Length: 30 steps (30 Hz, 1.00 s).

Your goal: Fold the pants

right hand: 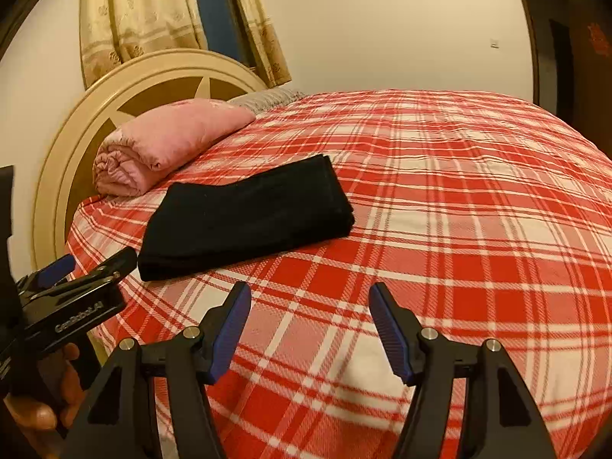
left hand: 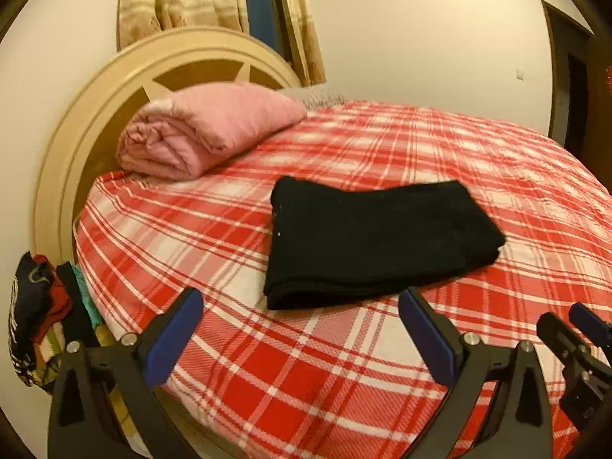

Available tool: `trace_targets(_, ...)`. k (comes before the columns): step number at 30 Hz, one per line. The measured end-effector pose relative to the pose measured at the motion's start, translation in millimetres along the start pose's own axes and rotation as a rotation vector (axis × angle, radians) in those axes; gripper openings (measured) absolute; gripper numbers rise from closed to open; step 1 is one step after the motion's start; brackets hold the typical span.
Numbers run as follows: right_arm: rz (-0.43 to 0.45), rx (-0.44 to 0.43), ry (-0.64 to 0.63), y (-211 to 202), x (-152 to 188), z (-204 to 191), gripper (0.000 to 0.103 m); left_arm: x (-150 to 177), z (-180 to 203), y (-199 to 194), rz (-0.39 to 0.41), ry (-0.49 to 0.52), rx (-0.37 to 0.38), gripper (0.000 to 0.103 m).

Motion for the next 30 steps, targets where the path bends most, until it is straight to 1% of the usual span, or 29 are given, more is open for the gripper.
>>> trace_targets(3,0.050,0.010,0.007,-20,-10,-1,0.065,-10,4,-18,0.046,0.016,0.011,0.103)
trace_targets(5,0.104,0.016,-0.001,-38,-20,-4,0.065,-16,6,-31,0.074,0.019,0.018,0.103)
trace_targets(8,0.199,0.033,-0.007,-67,-37,-9,0.066,-22,7,-45,0.099,0.030,0.010,0.103)
trace_targets(10,0.253,0.043,-0.003,-86,-46,-9,0.066,-25,9,-56,0.122,0.026,0.023,0.103)
trace_targets(14,0.303,0.061,0.003,-113,-57,-11,0.066,-30,15,-74,0.155,0.023,0.060,0.103)
trace_targets(19,0.391,0.074,0.007,-148,-70,-14,0.066,-34,19,-90,0.186,0.009,0.076,0.103)
trace_targets(22,0.421,0.088,-0.007,-161,-76,-15,0.067,-38,20,-98,0.199,-0.004,0.101,0.103)
trace_targets(26,0.425,0.096,0.001,-169,-76,-13,0.069,-44,20,-111,0.239,0.008,0.092,0.103)
trace_targets(30,0.431,0.095,-0.006,-173,-77,-15,0.069,-50,18,-118,0.260,-0.001,0.083,0.103)
Point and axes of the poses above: each gripper's, at about its wrist camera, not at the fingertips, and y roughly the way its jaws point, z to its right, x to its underside, the point moved 8 cm from there along y, roughly the way its jaws point, and after that the axes turned 11 degrees about z, right-handed, at the moved point
